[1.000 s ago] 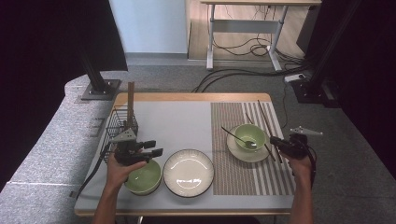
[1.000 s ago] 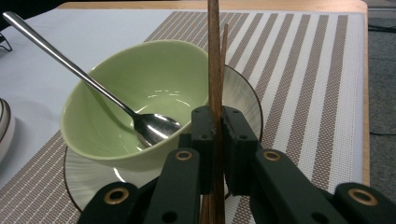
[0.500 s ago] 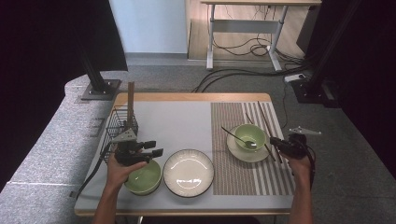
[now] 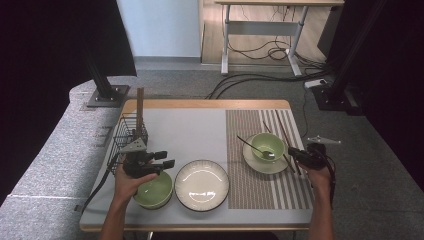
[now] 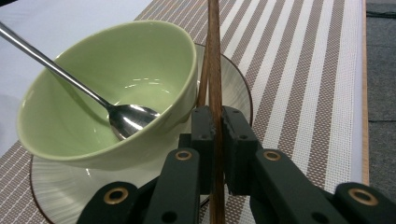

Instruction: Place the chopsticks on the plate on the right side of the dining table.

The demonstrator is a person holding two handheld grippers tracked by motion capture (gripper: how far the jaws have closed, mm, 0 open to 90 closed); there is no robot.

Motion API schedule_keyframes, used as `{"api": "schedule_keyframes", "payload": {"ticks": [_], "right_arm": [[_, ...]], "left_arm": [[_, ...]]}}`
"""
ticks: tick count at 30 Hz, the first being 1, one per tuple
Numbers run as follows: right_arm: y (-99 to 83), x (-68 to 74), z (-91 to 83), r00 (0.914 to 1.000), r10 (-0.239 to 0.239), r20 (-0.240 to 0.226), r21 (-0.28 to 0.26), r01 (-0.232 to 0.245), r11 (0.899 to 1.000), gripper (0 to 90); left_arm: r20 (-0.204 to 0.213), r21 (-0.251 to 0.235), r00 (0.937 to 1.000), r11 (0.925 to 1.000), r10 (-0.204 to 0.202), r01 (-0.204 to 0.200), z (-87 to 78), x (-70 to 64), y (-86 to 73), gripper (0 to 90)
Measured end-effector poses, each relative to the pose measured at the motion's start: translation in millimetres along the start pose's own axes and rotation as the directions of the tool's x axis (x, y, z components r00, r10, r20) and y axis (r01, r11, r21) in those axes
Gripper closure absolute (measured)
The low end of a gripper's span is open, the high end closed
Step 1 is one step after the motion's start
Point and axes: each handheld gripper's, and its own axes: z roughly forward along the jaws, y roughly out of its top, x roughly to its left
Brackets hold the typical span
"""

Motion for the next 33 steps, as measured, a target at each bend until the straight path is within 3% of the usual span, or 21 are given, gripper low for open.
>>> {"api": "schedule_keyframes", "payload": {"ticks": [29,33], "right_arm": [[-1.2,-7.5,23.4,0.9996,0.009,0.025,0.025,-0.010,1.000,84.1],[0.1,-5.4,25.2,0.9990,-0.012,0.044,0.028,0.011,1.000,84.0]], "left_arm": [[0.002,0.003,1.0000,1.0000,-0.004,0.004,2.1,-1.1,-0.7,44.1],[0.004,0.004,1.0000,1.0000,-0.004,0.004,2.3,-1.2,-0.7,44.2]]}}
